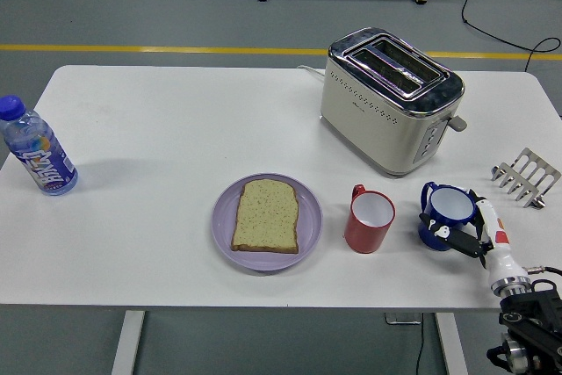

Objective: Pick up the cup,pour liquid into bread,place the cup on the desk

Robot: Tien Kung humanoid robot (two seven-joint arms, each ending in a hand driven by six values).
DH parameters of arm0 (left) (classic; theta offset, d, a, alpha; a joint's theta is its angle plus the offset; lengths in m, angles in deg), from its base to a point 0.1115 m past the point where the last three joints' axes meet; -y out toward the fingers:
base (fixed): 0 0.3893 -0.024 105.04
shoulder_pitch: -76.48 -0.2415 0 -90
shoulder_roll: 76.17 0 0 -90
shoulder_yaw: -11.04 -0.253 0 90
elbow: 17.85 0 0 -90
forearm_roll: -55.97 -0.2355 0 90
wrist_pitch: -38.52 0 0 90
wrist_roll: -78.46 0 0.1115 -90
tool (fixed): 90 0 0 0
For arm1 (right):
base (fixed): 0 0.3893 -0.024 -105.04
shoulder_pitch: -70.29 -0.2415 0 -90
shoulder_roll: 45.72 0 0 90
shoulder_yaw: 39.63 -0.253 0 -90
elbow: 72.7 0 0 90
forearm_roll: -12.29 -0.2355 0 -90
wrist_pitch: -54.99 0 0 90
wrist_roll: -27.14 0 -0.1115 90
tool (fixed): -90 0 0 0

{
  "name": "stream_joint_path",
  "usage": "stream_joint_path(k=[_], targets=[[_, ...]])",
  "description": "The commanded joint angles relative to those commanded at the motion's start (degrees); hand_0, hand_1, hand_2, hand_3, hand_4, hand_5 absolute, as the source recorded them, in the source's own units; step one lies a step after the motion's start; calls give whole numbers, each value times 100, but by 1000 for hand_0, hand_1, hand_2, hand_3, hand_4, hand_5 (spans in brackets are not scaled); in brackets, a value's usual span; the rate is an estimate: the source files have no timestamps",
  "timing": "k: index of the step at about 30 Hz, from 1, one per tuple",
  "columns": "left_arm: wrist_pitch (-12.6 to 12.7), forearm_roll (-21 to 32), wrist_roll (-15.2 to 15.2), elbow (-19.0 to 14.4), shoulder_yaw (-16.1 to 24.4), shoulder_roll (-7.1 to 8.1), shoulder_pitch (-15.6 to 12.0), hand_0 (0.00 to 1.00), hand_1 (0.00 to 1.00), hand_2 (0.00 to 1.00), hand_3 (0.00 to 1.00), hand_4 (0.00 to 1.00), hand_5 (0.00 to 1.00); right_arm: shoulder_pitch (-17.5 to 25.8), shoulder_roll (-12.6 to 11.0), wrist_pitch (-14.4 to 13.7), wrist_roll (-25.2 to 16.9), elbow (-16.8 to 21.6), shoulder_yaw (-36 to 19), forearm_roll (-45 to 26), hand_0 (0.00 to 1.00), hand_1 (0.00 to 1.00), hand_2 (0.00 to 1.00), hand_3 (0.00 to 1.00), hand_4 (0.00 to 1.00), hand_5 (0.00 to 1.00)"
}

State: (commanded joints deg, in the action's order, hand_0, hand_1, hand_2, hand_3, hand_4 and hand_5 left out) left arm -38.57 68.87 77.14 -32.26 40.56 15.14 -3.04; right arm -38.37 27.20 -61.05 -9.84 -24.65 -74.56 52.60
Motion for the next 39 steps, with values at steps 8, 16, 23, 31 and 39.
stream_joint_path(k=[8, 16, 23, 31, 39], targets=[[5, -51, -11, 0, 37, 2, -10, 690, 756, 773, 611, 396, 998, 24, 15, 35, 0, -46, -59, 129, 492, 455, 553, 555, 671, 2], [-2, -8, 5, 3, 18, 6, -11, 690, 756, 773, 611, 396, 998, 33, 27, 98, 0, -69, -92, 231, 553, 481, 575, 589, 678, 2], [-10, 60, 22, 3, -26, 17, 2, 690, 756, 773, 611, 396, 998, 25, 29, 137, 0, -77, -116, 305, 666, 565, 634, 612, 690, 2], [-11, 84, 28, 3, -41, 22, 10, 690, 756, 773, 611, 396, 998, 25, 23, 254, 0, -83, -126, 442, 715, 603, 690, 678, 703, 2], [-14, 103, 33, 4, -51, 24, 11, 690, 756, 773, 611, 396, 998, 32, 29, 273, 0, -87, -161, 469, 770, 642, 736, 702, 704, 2]])
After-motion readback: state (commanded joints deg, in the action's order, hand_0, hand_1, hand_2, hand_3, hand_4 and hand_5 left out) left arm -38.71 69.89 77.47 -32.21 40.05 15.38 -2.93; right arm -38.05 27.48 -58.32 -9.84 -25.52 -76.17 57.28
